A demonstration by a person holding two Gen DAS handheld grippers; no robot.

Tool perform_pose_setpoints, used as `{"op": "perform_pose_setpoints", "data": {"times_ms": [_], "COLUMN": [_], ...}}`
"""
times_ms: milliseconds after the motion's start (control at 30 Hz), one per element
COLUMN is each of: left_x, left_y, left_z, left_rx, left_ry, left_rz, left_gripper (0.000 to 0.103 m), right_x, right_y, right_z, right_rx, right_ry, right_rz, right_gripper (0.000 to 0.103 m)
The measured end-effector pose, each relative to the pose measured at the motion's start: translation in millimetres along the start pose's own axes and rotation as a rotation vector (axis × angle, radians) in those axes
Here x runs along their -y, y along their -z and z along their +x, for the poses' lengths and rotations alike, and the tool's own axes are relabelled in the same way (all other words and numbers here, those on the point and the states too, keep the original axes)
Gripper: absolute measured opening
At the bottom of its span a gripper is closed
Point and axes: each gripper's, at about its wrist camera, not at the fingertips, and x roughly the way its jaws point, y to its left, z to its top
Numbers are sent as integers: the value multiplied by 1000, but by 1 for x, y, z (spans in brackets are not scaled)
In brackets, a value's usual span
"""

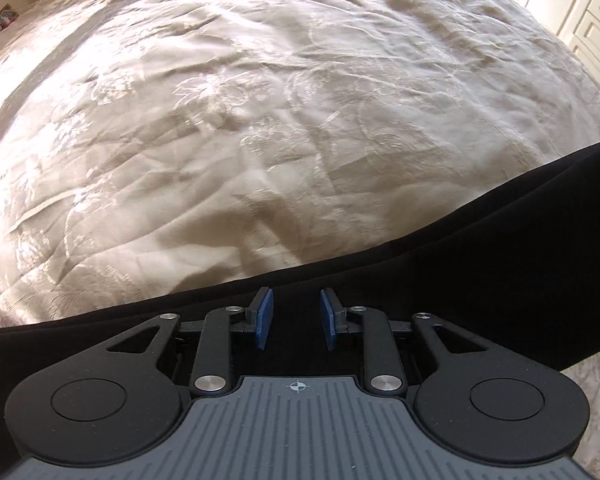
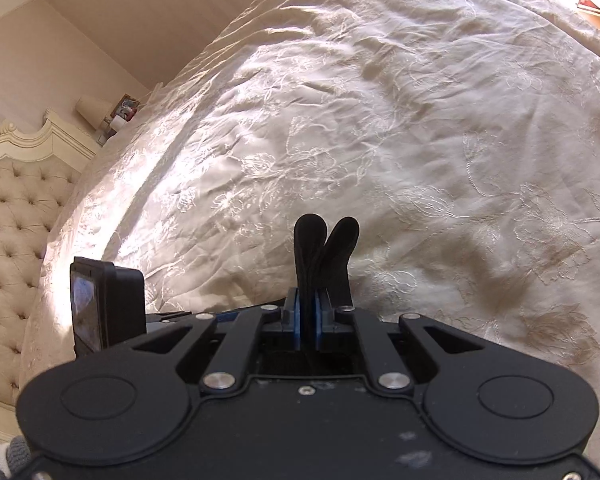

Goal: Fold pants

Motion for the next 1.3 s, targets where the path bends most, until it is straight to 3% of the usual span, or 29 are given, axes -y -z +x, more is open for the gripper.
{"op": "perform_pose_setpoints", "data": {"times_ms": [233,400,600,867,1033,1100,1167,1200,1300], "left_x": [-80,-129,-179,-229,-244,-246,-249,-249,-248], "left_y": [38,64,89,109,116,117,119,119,114], "left_z": [-23,-36,-48,-52,-50,-52,-55,-57,-61], "left_rx": [5,12,16,9,-3,-4,2,6,21], "left_ry": [-25,-16,-11,-11,7,16,29,37,60], "left_rz": [-70,-106,-138,-179,-198,-193,-182,-174,-155], "left_gripper": [25,25,25,25,25,25,25,25,25], "right_x": [-59,-125,-205,-240,-257,-266,-269,-270,-273], "right_y": [7,26,71,139,149,150,151,149,147], "right_z": [-2,11,71,147,164,169,175,180,174], "right_rx": [26,25,-56,-135,-103,-74,-46,-47,-48], "right_ry": [19,5,13,147,149,153,149,159,189], "right_rz": [-49,-103,-197,-245,-224,-225,-223,-221,-230], "right_gripper": [8,8,8,8,9,12,26,42,43]}}
